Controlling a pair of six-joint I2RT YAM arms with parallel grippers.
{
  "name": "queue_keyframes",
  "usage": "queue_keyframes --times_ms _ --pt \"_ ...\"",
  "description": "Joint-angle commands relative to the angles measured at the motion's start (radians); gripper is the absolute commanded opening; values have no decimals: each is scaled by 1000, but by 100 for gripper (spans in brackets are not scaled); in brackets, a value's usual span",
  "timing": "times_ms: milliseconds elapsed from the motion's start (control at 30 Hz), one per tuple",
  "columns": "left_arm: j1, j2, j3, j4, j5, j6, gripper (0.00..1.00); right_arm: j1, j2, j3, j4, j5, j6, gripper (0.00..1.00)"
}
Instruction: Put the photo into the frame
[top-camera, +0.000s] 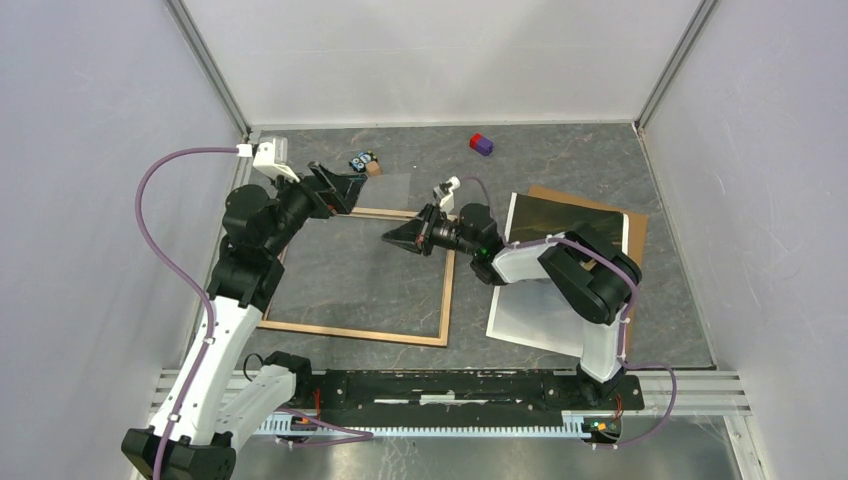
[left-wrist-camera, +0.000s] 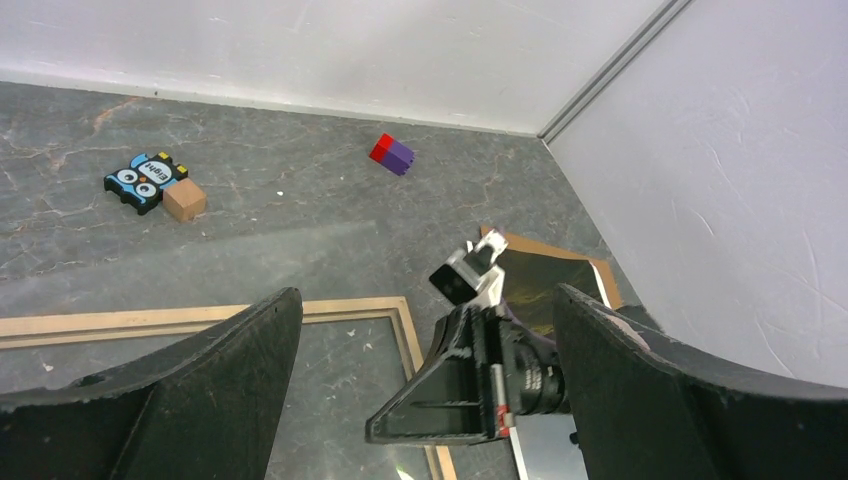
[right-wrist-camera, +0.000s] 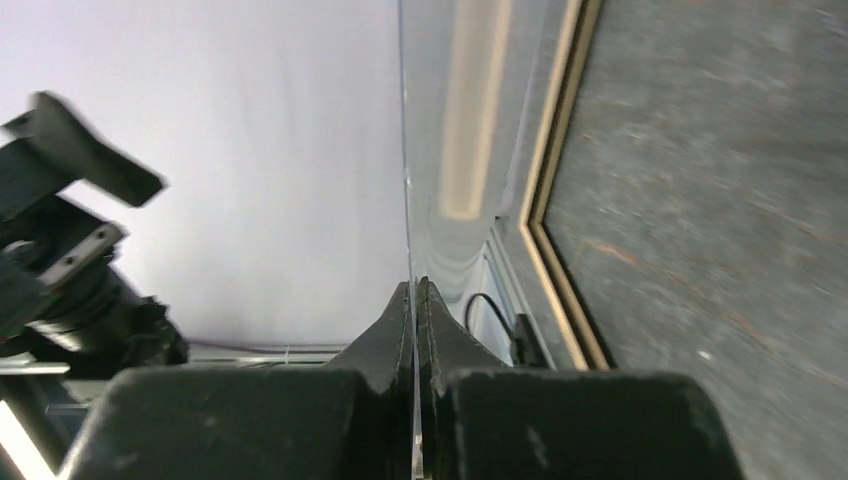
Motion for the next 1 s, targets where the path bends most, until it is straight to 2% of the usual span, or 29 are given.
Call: queue_keyframes --times_ms 0,533,967 --pt "4 14 11 29 5 -8 100 4 32 -53 123 30 1 0" --pt "4 49 2 45 27 -27 100 -32 -4 -266 176 38 -48 0" --pt "4 53 -2 50 30 -34 100 -38 -22 -317 172 38 -72 0"
